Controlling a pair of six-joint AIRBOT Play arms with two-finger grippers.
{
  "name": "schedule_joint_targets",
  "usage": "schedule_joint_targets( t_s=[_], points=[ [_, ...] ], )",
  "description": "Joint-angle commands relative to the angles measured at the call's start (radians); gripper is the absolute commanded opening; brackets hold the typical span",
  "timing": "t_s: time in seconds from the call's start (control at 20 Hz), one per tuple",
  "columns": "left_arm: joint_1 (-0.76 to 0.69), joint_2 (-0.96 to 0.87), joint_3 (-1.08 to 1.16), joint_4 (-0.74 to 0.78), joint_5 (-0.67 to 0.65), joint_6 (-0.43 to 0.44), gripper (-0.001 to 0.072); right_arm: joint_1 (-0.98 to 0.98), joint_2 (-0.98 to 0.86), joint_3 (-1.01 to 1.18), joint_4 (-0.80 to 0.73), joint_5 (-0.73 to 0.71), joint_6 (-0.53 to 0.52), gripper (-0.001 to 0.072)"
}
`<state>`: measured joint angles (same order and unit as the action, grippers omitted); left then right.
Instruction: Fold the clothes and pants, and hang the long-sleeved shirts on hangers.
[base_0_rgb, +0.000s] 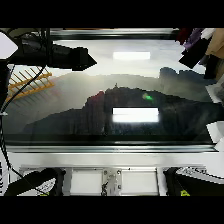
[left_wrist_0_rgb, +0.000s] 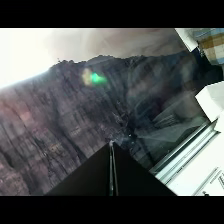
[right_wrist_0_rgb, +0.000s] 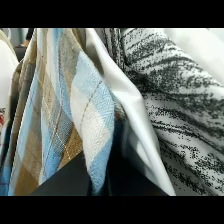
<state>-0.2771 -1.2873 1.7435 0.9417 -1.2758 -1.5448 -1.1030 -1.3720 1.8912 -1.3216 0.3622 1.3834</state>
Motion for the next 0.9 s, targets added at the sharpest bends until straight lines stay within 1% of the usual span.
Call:
schedule_joint_targets(
  t_s=[0.0, 0.05, 0.15, 0.4, 0.55, 0.85],
  points=[
    [-0.001, 0.0, 0.0, 0.0, 0.0, 0.0, 0.0012, -0.03, 0.038, 0.0, -0.172, 0.109, 0.158, 0.0013],
    [-0.001, 0.0, 0.0, 0.001, 0.0, 0.0, 0.0012, -0.041, 0.05, 0.0, -0.205, 0.134, 0.204, 0.0013],
    [0.0, 0.0, 0.0, 0.001, 0.0, 0.0, 0.0012, -0.068, 0.072, 0.0, -0.231, 0.175, 0.248, 0.0013],
    [0.0, 0.0, 0.0, 0.002, -0.001, 0.002, 0.0012, -0.116, 0.128, 0.0, -0.249, 0.23, 0.248, 0.0013],
    [0.0, 0.0, 0.0, 0.002, -0.005, 0.005, 0.0012, -0.124, 0.159, 0.0, -0.275, 0.23, 0.247, 0.0013],
    [0.0, 0.0, 0.0, 0.009, -0.052, 0.005, 0.0012, -0.09, 0.166, 0.0, -0.264, 0.212, 0.24, 0.0013]
  ],
)
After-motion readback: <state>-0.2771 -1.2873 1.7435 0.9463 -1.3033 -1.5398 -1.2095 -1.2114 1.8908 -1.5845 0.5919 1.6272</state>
